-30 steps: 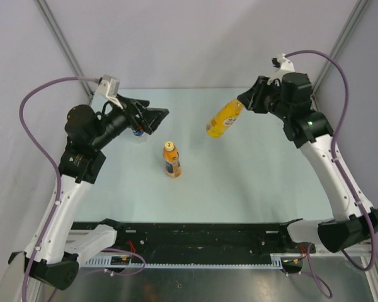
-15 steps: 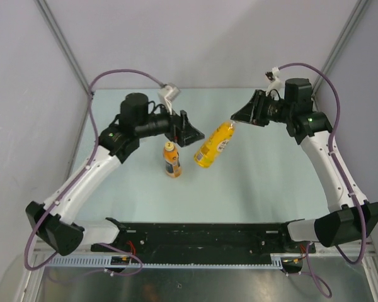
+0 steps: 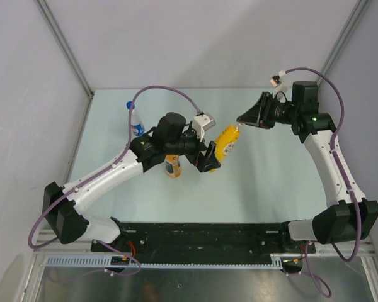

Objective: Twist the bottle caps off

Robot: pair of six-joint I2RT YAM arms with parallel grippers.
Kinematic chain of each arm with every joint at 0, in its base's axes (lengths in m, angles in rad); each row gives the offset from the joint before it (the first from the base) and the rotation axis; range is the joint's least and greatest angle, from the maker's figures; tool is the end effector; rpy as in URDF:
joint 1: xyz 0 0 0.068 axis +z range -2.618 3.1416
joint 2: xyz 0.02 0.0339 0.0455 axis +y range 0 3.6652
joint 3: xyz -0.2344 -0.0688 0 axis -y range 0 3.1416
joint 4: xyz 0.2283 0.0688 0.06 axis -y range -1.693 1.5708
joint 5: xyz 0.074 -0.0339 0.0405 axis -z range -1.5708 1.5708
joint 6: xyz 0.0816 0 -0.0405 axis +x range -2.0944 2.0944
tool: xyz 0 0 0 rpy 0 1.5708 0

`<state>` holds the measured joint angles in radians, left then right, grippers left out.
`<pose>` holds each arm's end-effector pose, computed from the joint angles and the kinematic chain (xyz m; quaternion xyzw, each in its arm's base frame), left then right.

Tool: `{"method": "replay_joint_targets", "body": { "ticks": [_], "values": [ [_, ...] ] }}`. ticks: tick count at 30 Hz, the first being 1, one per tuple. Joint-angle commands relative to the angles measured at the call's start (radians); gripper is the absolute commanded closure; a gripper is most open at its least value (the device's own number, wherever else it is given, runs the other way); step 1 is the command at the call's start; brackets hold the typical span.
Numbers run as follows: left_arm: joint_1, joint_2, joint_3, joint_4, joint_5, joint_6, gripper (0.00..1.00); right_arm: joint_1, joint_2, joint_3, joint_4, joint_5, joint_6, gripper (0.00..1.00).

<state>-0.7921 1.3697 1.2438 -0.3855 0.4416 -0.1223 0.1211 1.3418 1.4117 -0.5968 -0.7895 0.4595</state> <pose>0.2112 -0.2637 0.3017 0.3813 0.7589 -0.3872 0.3589 0.2948 0.0942 0.3515 -0.0543 0.8210 0.4512 0.3455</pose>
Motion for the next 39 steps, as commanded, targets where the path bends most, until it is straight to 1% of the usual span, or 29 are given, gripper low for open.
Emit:
{"method": "replay_joint_targets", "body": {
  "ticks": [1,3,8,13,17,20,26,30,32,34,35,36,37,39],
  "values": [
    [-0.033,0.027,-0.005,0.005,-0.206,0.031,0.00,-0.010,0.023,0.006,0.044,-0.123,0.022,1.00],
    [-0.043,0.031,-0.006,0.006,-0.267,0.027,0.01,-0.014,0.031,0.005,0.039,-0.149,0.023,1.00],
    [-0.065,0.063,-0.007,0.006,-0.332,0.036,0.01,-0.014,0.030,0.004,0.047,-0.182,0.029,1.00],
    [-0.080,0.083,-0.020,0.007,-0.301,0.035,0.01,-0.025,0.027,0.004,0.065,-0.193,0.037,1.00],
    [-0.092,0.082,-0.031,0.008,-0.277,0.027,0.05,-0.034,0.027,0.004,0.075,-0.188,0.036,1.00],
    [-0.097,0.079,-0.044,0.008,-0.258,0.018,0.14,-0.035,0.024,0.004,0.067,-0.175,0.023,1.00],
    [-0.102,0.097,-0.059,0.010,-0.235,0.003,0.39,-0.035,0.028,0.004,0.048,-0.153,-0.003,1.00],
    [-0.105,0.102,-0.061,0.011,-0.232,-0.002,0.49,-0.035,0.022,0.004,0.020,-0.111,-0.046,1.00],
    [-0.107,0.100,-0.061,0.011,-0.231,-0.005,0.53,-0.033,0.013,0.004,0.007,-0.089,-0.063,0.97],
    [-0.107,0.091,-0.063,0.013,-0.236,-0.007,0.56,-0.032,-0.001,0.003,0.006,-0.080,-0.070,0.93],
    [-0.108,0.087,-0.065,0.014,-0.242,-0.008,0.57,-0.031,-0.011,0.003,0.011,-0.070,-0.071,0.84],
    [-0.108,0.083,-0.067,0.015,-0.248,-0.009,0.58,-0.031,-0.025,0.002,0.015,-0.054,-0.072,0.72],
    [-0.109,0.080,-0.069,0.016,-0.256,-0.009,0.59,-0.030,-0.044,0.002,0.019,-0.016,-0.073,0.62],
    [-0.110,0.072,-0.071,0.017,-0.270,-0.010,0.60,-0.014,-0.100,0.001,0.016,0.134,-0.076,0.40]
  ]
}}
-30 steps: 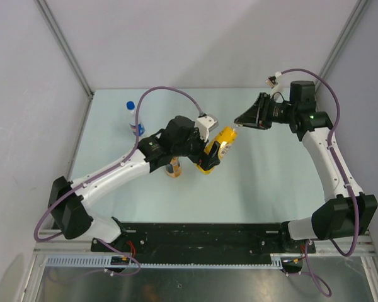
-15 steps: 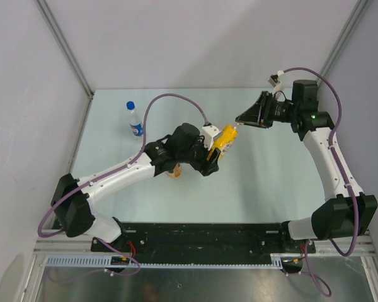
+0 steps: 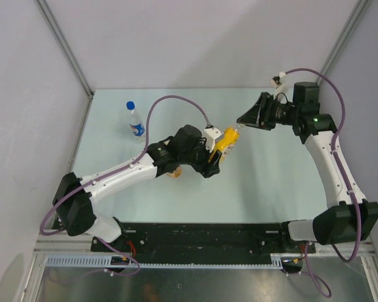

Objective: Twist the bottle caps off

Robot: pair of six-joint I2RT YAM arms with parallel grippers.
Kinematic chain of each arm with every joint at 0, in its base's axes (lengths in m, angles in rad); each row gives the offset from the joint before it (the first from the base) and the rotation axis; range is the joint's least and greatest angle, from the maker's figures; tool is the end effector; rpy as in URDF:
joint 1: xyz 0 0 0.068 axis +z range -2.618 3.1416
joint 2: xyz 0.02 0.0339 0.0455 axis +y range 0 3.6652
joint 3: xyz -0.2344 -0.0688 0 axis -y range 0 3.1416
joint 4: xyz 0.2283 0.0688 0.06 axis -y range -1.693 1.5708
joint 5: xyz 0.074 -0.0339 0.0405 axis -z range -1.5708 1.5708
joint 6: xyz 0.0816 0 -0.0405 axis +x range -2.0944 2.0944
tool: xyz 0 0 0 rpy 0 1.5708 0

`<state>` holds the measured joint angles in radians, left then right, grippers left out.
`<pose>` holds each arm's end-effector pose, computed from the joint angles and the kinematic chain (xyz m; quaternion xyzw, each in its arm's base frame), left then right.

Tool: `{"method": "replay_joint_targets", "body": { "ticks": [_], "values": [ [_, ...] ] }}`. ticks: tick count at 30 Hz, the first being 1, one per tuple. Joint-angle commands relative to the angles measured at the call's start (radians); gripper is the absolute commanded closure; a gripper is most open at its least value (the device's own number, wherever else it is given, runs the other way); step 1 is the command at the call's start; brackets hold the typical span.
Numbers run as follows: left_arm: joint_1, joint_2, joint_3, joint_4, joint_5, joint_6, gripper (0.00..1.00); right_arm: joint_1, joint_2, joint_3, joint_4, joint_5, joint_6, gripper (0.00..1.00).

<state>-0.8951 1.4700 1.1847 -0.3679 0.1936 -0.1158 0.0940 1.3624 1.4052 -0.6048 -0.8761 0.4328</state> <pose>0.2096 -0.2866 0.2464 0.3786 0.8092 -0.2893 0.3437 0.2966 0.0909 0.3453 -0.0684 0.8160 0.4725 0.3259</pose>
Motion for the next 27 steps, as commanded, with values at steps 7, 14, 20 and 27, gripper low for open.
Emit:
{"method": "replay_joint_targets", "body": {
  "ticks": [7,14,20,27],
  "values": [
    [-0.020,-0.063,-0.033,-0.002,-0.096,-0.031,0.62,0.013,-0.321,-0.041,0.134,0.516,0.053,0.01],
    [-0.038,-0.103,-0.054,0.003,-0.140,-0.026,0.62,-0.053,-0.302,-0.079,0.177,0.386,0.164,0.01],
    [-0.040,-0.132,-0.075,0.004,-0.179,-0.037,0.61,-0.046,-0.319,-0.086,0.141,0.454,0.157,0.01],
    [-0.058,-0.170,-0.085,-0.001,-0.308,-0.056,0.61,0.091,-0.295,-0.081,0.125,0.579,0.210,0.01]
  ]
}}
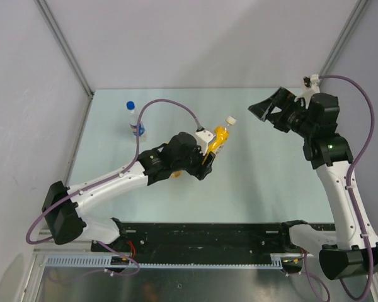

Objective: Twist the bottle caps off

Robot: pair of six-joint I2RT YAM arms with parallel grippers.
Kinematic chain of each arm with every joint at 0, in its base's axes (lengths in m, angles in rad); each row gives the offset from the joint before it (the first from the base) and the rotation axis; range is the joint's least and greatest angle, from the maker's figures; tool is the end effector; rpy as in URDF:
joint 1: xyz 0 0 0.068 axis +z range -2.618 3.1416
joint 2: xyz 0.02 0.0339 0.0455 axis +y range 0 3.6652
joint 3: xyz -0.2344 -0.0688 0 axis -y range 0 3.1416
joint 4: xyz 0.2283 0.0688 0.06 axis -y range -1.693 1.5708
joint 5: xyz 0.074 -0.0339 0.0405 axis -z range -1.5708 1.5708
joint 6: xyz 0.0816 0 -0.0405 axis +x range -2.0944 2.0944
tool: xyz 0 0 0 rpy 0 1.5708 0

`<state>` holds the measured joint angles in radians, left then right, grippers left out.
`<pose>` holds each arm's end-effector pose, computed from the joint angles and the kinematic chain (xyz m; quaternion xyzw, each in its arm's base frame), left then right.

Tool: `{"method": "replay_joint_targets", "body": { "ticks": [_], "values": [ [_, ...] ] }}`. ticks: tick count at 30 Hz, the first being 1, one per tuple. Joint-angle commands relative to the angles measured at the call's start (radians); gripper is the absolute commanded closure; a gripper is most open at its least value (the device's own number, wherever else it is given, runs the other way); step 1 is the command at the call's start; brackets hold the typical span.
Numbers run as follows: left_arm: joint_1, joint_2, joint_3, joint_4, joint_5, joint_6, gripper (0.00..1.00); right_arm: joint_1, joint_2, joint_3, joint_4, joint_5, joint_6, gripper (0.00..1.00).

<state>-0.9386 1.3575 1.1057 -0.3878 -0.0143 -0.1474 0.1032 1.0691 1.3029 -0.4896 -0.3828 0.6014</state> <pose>0.1967 -0.2666 0.2509 0.3414 0.8258 -0.2265 0.3877 0.2558 0.0571 0.3924 0.0789 0.7817 0.3484 0.5112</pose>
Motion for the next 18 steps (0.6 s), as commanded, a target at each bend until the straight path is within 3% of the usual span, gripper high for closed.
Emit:
{"method": "replay_joint_targets", "body": {
  "ticks": [1,12,18],
  "values": [
    [-0.017,-0.060,-0.006,0.017,-0.110,-0.028,0.61,0.108,0.006,0.024,0.010,0.105,0.050,0.01],
    [-0.104,-0.011,0.049,-0.076,-0.364,-0.075,0.62,0.381,0.088,0.112,-0.047,0.355,0.060,0.01],
    [-0.164,0.005,0.060,-0.103,-0.509,-0.132,0.64,0.419,0.118,0.120,-0.038,0.371,0.095,0.01]
  ]
}}
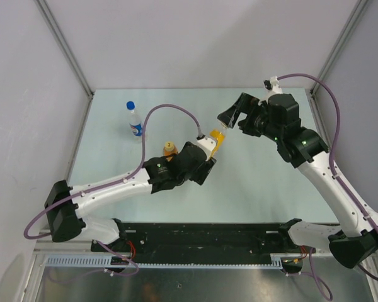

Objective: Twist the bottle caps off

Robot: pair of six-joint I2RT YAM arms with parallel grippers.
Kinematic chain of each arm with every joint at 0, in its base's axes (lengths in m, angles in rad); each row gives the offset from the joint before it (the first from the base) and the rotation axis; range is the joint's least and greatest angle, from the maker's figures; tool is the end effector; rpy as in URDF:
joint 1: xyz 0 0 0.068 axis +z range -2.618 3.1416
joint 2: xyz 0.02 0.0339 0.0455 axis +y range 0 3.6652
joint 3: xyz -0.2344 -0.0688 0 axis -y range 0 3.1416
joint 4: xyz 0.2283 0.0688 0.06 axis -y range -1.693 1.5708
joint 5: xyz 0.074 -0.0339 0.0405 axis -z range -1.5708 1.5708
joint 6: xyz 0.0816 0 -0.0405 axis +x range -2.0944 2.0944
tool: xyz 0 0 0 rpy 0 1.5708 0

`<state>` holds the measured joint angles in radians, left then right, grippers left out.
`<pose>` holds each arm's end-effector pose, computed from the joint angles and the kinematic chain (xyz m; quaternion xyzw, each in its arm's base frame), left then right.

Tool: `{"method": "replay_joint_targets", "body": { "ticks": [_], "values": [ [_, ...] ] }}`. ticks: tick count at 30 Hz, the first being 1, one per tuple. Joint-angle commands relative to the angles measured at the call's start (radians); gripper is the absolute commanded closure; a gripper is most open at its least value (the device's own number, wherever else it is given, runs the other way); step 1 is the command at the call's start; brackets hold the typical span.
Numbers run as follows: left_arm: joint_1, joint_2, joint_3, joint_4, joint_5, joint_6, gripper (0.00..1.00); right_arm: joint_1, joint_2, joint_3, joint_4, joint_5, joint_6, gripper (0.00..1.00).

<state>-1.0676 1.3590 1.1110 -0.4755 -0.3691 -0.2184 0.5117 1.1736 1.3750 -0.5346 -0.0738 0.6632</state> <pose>0.1798 -0.2655 0.2454 0.3004 0.8476 -0.1084 0.4237 0.2480 0.1462 0.3833 0.0403 0.8133 0.3463 0.4658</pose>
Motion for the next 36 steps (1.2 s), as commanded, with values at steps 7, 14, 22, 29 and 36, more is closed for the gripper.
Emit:
{"method": "replay_joint_targets", "body": {
  "ticks": [7,14,22,29,36],
  "values": [
    [-0.091,0.036,0.078,-0.052,-0.280,-0.100,0.64,0.014,0.044,0.049,-0.017,0.064,0.049,0.04],
    [-0.115,0.088,0.113,-0.085,-0.330,-0.119,0.64,0.015,0.068,0.049,0.022,0.031,0.058,0.19],
    [-0.121,0.102,0.124,-0.096,-0.350,-0.119,0.64,0.011,0.098,0.049,0.037,0.011,0.056,0.41],
    [-0.121,0.111,0.146,-0.101,-0.362,-0.106,0.63,-0.014,0.128,0.049,0.050,-0.026,0.050,0.43],
    [-0.121,0.131,0.150,-0.104,-0.349,-0.104,0.63,-0.015,0.111,0.047,0.067,-0.014,0.056,0.42]
  ]
}}
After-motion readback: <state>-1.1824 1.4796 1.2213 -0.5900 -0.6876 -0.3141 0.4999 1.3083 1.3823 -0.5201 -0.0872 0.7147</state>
